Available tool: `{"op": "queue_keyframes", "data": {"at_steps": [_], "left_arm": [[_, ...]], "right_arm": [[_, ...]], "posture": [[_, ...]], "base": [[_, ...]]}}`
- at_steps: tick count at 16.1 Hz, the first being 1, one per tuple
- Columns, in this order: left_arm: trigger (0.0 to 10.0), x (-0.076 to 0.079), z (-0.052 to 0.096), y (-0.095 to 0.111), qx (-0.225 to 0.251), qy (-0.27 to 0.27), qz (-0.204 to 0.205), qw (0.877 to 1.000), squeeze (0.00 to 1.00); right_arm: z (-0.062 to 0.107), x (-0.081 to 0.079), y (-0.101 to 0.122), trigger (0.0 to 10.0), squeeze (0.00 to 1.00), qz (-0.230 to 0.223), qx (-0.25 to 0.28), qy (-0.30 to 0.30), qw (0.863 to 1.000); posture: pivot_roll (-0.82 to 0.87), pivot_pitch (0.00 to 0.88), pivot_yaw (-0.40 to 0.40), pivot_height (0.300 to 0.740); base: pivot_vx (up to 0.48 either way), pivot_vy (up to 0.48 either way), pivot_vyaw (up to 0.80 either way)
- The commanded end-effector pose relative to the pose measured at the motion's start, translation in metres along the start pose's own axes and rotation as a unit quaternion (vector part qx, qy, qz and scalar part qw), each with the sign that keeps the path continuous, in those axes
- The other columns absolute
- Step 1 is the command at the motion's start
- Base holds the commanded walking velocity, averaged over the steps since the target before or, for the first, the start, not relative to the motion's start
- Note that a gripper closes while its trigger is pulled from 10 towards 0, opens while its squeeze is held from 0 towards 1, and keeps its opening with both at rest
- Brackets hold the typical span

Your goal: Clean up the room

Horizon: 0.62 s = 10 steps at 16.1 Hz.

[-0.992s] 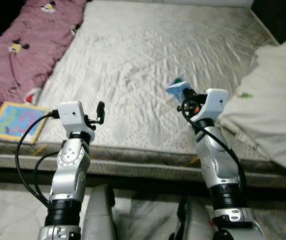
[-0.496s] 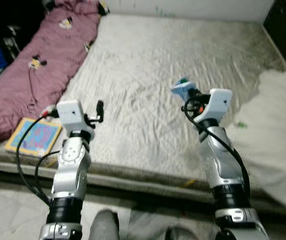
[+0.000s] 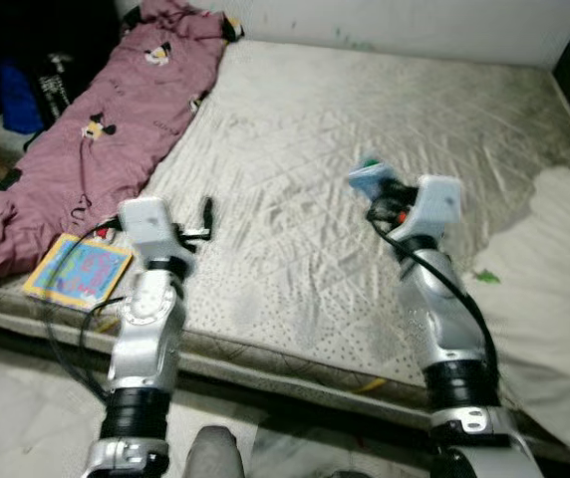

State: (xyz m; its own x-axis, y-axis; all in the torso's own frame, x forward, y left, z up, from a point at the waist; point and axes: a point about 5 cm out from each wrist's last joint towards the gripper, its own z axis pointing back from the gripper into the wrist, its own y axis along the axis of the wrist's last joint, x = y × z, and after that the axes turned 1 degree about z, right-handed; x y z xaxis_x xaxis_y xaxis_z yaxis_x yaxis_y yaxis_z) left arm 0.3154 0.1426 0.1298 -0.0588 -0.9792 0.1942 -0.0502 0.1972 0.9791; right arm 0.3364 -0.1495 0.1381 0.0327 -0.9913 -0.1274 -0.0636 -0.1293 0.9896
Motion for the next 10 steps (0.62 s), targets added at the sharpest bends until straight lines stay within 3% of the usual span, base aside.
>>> {"op": "queue_keyframes", "data": {"at_steps": [1, 6, 10], "left_arm": [[10.0, -0.0063, -0.0003, 0.0008, -0.001, 0.008, -0.003, 1.0, 0.0], [10.0, -0.0055, -0.0016, 0.0009, 0.002, 0.005, -0.002, 1.0, 0.0], [10.0, -0.005, -0.0026, 0.0008, 0.002, 0.005, -0.001, 1.0, 0.0]], "right_arm": [[-0.0036, -0.0104, 0.0042, 10.0, 0.0, -0.004, 0.007, 0.011, 1.0], [-0.0049, -0.0115, 0.002, 10.0, 0.0, -0.005, 0.002, 0.015, 1.0], [-0.0058, -0.0106, 0.0012, 10.0, 0.0, -0.004, -0.001, 0.019, 1.0]], "posture": [[0.02, 0.0, -0.009, 0.74], [0.01, 0.0, -0.011, 0.74], [0.01, 0.0, -0.012, 0.74]], "base": [[0.0, 0.0, 0.0], [0.0, 0.381, -0.68], [0.0, 0.48, 0.0]]}}
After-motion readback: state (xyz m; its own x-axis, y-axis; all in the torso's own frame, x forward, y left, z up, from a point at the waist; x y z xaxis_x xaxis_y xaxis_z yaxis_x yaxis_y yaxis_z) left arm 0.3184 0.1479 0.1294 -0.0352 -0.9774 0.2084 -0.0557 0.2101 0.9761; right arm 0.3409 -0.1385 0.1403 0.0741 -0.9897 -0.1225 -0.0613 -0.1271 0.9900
